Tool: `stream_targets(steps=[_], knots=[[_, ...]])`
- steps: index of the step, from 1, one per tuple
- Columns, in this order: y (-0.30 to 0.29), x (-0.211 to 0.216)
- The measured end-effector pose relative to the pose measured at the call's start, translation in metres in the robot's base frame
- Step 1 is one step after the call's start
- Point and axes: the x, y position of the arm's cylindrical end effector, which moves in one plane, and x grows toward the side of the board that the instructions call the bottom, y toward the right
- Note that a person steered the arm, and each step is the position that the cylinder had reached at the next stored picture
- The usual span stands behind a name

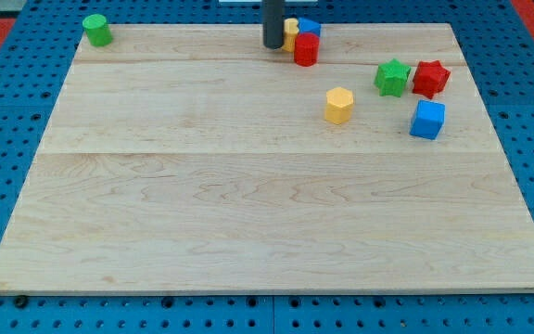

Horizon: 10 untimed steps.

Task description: Move yellow heart along with blue triangle vertically towards green star

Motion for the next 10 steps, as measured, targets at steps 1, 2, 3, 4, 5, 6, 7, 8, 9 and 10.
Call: stream_targets(steps=[1,2,3,4,5,6,7,8,9,10], knots=[[0.026,-0.008],[0.032,-0.009],[0.014,-0.009],[0.005,-0.024],[0.006,-0.035],[0.025,-0.036],[0.052,-0.035],[0.077,-0.035],[0.114,-0.036],[0.128,-0.036]])
